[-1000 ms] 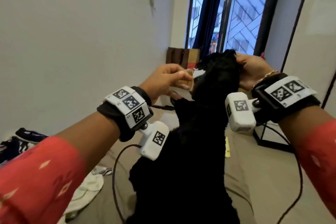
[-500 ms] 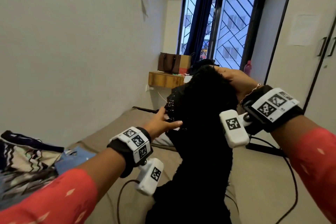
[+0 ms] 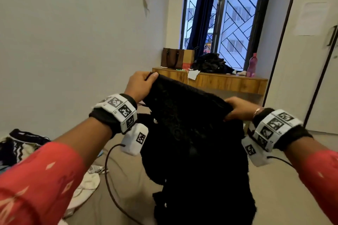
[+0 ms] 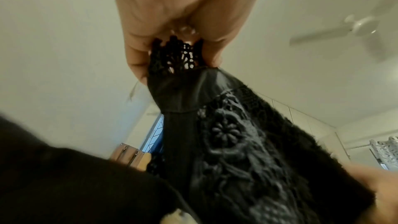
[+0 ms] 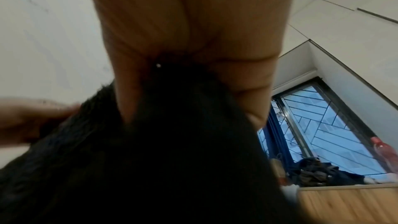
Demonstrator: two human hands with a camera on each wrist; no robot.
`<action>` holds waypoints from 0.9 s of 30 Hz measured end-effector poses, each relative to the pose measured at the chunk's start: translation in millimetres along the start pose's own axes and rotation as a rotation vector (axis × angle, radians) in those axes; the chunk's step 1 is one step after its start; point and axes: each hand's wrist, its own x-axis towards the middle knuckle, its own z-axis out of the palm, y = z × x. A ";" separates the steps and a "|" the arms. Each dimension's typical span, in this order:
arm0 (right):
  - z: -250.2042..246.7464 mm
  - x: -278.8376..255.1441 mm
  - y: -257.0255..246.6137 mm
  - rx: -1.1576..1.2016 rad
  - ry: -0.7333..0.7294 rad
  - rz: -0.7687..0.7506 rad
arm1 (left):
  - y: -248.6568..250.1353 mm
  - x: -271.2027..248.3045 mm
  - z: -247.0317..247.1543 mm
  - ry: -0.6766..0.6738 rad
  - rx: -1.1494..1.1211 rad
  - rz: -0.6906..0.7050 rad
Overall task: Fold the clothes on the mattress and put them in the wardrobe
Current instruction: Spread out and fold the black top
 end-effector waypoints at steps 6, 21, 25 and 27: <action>38.7 1.8 54.8 -0.259 0.088 0.370 | -29.1 8.8 -25.7 0.146 -0.403 -0.352; 191.2 34.7 -45.4 0.872 -0.331 0.129 | 5.1 1.8 -83.7 -0.286 -0.840 -0.391; 184.8 52.0 -17.9 0.538 -0.159 0.274 | -17.5 -8.1 -85.6 -0.250 -0.655 -0.631; 156.9 61.5 -2.5 0.392 0.035 0.309 | -40.5 -11.1 -83.8 -0.197 -0.506 -0.675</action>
